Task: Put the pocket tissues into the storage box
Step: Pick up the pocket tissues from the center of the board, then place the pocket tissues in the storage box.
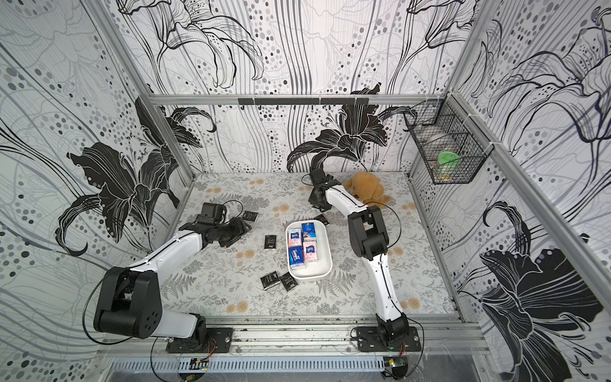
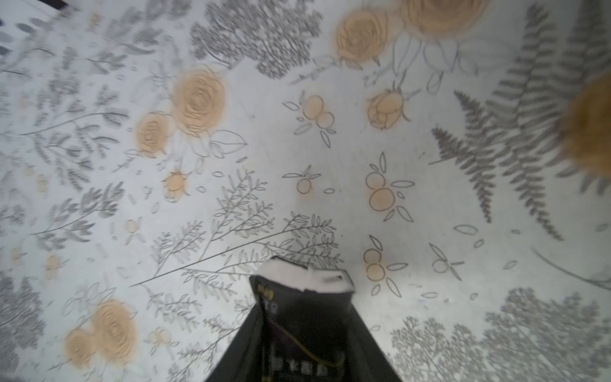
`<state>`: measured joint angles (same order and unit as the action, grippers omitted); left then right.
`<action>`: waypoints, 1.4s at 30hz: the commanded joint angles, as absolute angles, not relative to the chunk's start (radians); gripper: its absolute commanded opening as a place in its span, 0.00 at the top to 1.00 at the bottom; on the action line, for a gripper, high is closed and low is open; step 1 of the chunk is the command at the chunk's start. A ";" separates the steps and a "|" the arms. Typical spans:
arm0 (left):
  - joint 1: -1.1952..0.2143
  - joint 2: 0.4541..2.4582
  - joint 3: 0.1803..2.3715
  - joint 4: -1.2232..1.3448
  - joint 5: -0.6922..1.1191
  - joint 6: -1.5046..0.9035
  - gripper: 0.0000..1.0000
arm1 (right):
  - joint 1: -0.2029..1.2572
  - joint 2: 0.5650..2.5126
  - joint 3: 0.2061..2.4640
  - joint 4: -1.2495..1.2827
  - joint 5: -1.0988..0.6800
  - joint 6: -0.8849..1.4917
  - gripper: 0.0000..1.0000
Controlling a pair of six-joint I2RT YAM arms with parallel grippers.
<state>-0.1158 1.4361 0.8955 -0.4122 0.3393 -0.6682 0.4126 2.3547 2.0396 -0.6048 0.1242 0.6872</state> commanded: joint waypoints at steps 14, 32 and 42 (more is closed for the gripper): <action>-0.214 1.425 0.947 -0.410 0.384 -0.717 0.36 | 0.415 1.864 1.673 -0.627 -0.067 0.425 0.62; -0.290 1.481 1.046 -0.455 0.327 -0.740 0.36 | 0.501 1.650 1.243 -0.464 -0.163 0.522 0.59; -0.270 1.428 1.009 -0.476 0.310 -0.734 0.36 | 0.503 1.769 1.292 -0.456 -0.166 0.509 0.54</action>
<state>-0.2783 1.4631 1.0187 -0.4744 0.3351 -0.7361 0.4992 1.7542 1.2610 -0.4690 -0.1619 0.5076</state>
